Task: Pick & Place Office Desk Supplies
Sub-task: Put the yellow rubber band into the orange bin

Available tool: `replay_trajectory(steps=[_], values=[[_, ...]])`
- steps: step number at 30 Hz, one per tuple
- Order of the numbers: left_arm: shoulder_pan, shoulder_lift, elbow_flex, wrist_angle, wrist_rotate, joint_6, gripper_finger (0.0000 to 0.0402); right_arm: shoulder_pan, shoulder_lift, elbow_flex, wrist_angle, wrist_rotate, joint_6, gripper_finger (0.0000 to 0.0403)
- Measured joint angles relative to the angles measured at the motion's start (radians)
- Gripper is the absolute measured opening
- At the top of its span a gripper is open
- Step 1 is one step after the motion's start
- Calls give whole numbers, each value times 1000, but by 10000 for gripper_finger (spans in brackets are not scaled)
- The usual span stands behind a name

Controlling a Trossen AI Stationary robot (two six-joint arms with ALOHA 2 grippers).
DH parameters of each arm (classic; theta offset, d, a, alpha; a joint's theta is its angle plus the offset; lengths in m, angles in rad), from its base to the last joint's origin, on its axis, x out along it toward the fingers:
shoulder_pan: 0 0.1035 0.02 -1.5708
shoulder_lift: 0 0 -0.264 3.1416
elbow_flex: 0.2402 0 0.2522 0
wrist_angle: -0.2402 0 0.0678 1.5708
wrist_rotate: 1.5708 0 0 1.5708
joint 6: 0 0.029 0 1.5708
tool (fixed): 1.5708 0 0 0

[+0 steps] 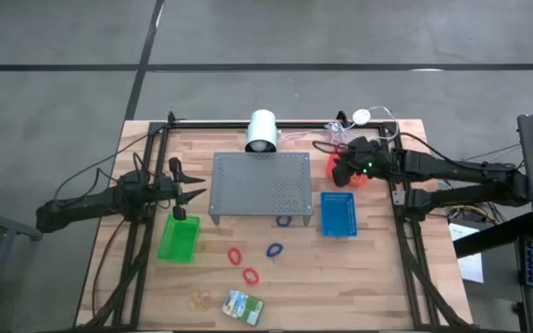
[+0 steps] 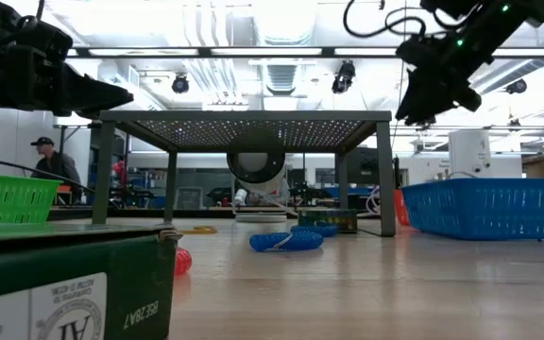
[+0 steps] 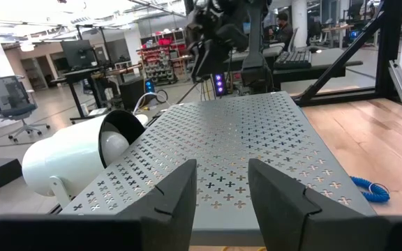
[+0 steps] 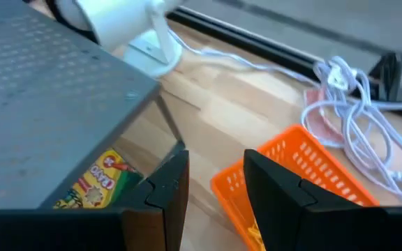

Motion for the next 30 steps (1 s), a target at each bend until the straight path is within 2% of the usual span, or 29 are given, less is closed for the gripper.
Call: replay_trajectory(steps=[10, 23, 30], values=[[0, 0, 0, 0, 0, 0, 134, 184, -5, 0, 67, 128, -38, 134], [0, 0, 0, 0, 0, 0, 134, 429, 38, 0, 379, 328, -431, 135], [0, 0, 0, 0, 0, 0, 134, 526, 97, 0, 416, 417, -481, 134]])
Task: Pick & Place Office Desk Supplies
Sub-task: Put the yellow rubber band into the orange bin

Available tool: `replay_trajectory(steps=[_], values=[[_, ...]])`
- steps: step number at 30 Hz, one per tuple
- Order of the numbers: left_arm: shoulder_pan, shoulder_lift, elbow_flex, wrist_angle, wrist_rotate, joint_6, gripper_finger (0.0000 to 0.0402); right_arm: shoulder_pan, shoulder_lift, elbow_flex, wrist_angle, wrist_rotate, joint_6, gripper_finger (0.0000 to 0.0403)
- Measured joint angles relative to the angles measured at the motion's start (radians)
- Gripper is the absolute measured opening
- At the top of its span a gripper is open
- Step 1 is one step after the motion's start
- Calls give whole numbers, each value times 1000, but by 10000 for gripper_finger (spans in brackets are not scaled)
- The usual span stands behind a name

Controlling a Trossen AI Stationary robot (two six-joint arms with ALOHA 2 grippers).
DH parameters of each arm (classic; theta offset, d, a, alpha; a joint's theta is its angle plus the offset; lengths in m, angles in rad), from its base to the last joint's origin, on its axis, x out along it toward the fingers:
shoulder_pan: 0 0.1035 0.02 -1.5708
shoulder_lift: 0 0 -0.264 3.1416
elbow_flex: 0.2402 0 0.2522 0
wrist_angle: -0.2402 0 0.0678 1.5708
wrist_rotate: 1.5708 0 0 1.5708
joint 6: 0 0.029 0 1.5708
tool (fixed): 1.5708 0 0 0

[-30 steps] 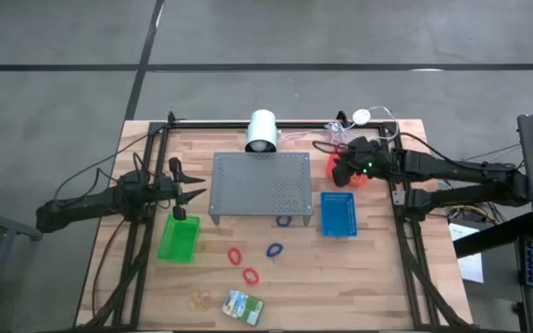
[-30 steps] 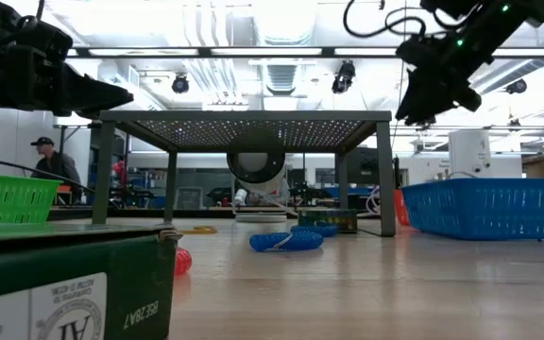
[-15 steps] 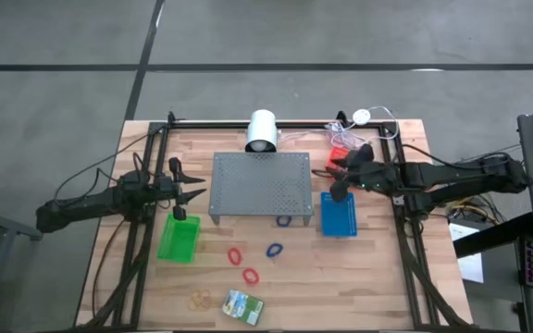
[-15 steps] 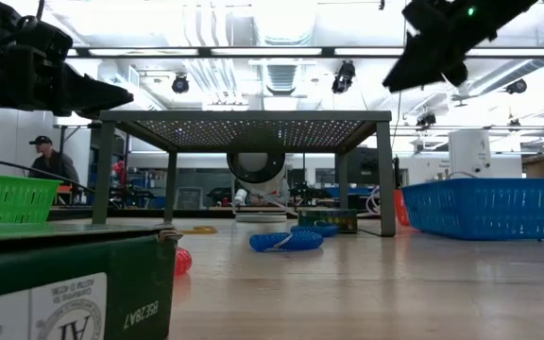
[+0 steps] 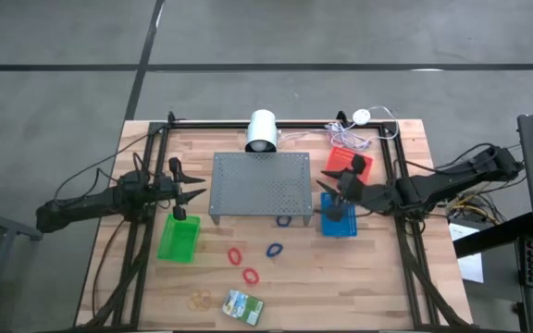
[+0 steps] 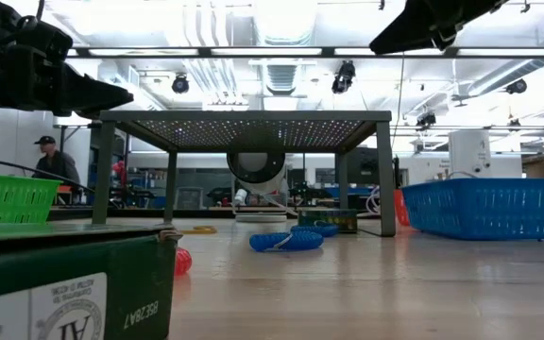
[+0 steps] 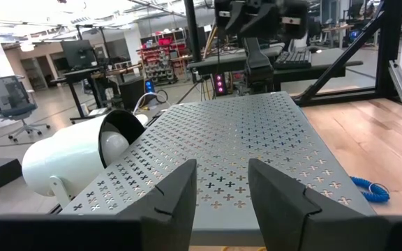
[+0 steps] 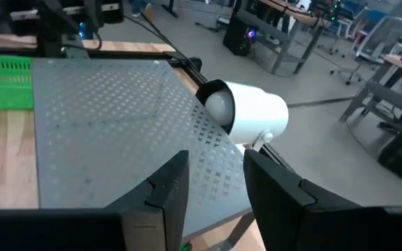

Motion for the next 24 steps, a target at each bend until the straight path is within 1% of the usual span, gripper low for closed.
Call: replay_trajectory(steps=[5, 8, 14, 17, 21, 24], values=[[0, 0, 0, 0, 0, 0, 134, 40, 20, 0, 4, 12, -4, 135], [0, 0, 0, 0, 0, 0, 134, 54, 25, 0, 55, 14, -23, 135], [0, 0, 0, 0, 0, 0, 134, 94, 23, 0, 204, 13, -218, 135], [0, 0, 0, 0, 0, 0, 134, 113, 3, 0, 218, 13, -285, 135], [0, 0, 0, 0, 0, 0, 134, 123, -39, -9, 217, 7, -304, 135], [0, 0, 0, 0, 0, 0, 134, 123, -85, -26, 216, -24, -335, 135]])
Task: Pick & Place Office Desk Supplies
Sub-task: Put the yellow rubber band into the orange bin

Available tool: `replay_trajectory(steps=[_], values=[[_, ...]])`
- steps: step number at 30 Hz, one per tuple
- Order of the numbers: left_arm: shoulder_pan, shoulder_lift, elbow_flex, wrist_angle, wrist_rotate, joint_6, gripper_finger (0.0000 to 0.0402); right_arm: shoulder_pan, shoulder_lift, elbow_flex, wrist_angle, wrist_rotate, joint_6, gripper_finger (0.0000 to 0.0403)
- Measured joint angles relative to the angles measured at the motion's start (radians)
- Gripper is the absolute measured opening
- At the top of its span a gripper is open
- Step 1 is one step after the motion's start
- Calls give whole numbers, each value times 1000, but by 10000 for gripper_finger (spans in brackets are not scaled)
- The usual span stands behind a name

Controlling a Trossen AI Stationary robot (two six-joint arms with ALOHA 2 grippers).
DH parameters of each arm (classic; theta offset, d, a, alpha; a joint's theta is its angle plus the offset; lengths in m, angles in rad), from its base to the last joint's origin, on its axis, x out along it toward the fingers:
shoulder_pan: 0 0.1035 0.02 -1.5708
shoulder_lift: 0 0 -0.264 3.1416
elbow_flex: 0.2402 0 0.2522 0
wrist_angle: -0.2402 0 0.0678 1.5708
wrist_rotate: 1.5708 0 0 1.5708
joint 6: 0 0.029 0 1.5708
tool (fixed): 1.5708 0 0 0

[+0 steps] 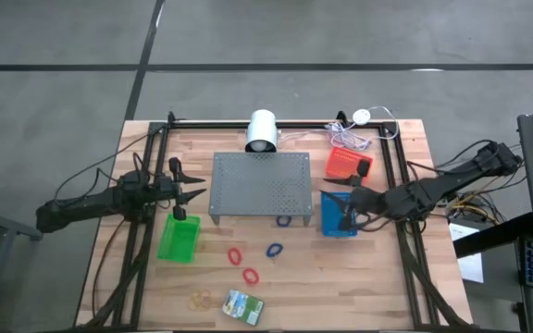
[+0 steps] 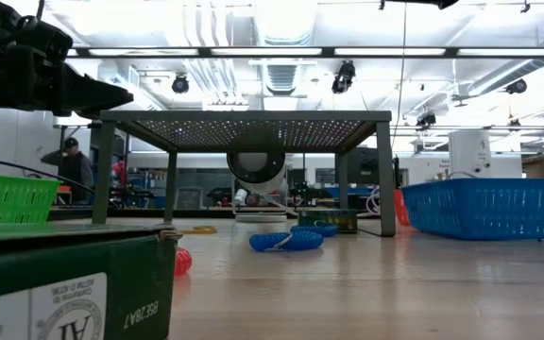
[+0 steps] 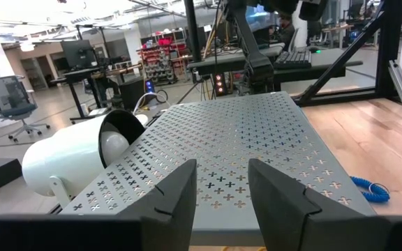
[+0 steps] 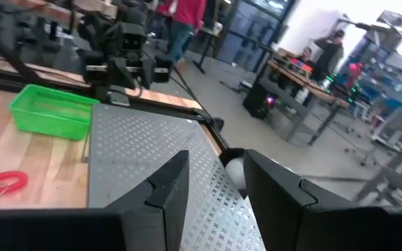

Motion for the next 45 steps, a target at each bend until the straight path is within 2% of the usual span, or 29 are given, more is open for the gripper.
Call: replay_trajectory(steps=[5, 12, 21, 26, 45], values=[[0, 0, 0, 0, 0, 0, 134, 0, -109, -63, 1, -76, -31, 135], [0, 0, 0, 0, 0, 0, 134, 0, -272, -200, 18, -75, -48, 135], [0, 0, 0, 0, 0, 0, 134, 0, -395, -334, 96, -75, -150, 135], [0, 0, 0, 0, 0, 0, 134, 0, -423, -367, 128, -76, -136, 135], [0, 0, 0, 0, 0, 0, 134, 0, -419, -354, 115, -75, -135, 134]])
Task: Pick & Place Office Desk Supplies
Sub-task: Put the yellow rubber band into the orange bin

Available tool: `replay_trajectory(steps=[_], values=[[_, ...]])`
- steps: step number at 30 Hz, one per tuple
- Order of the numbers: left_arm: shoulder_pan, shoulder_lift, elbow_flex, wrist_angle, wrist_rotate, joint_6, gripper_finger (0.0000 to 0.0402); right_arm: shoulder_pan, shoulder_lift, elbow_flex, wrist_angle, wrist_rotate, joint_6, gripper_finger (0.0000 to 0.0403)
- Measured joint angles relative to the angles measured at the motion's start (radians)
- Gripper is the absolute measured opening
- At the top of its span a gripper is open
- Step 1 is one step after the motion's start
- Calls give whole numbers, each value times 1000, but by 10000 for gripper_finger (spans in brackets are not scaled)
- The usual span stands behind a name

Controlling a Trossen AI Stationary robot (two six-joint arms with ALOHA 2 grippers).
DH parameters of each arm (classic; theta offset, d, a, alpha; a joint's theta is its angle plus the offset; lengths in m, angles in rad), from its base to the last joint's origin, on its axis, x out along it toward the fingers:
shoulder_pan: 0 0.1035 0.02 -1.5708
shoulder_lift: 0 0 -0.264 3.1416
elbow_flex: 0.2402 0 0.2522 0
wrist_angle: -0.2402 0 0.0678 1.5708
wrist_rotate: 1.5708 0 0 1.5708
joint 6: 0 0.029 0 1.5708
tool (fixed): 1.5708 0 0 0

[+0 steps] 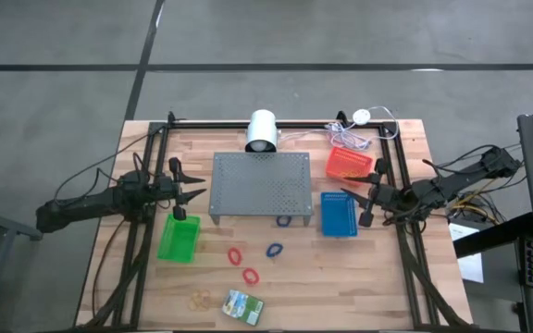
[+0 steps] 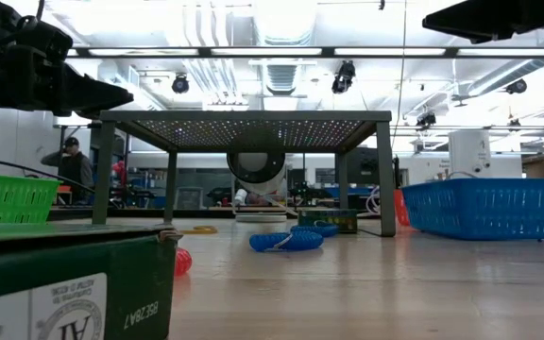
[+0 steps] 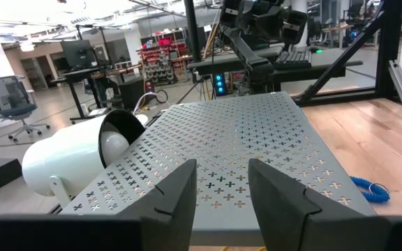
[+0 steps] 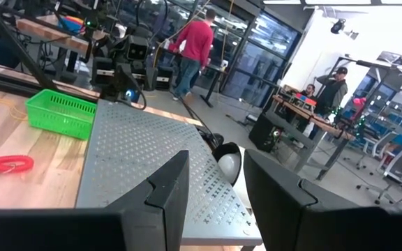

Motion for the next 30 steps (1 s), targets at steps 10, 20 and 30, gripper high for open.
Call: replay_trajectory(steps=[10, 20, 30], values=[[0, 0, 0, 0, 0, 0, 134, 0, 0, 0, 0, 0, 0, 134], [0, 0, 0, 0, 0, 0, 134, 0, 0, 0, 0, 0, 0, 134], [0, 0, 0, -2, -18, -116, 134, 0, 0, -1, 0, 0, 0, 134]])
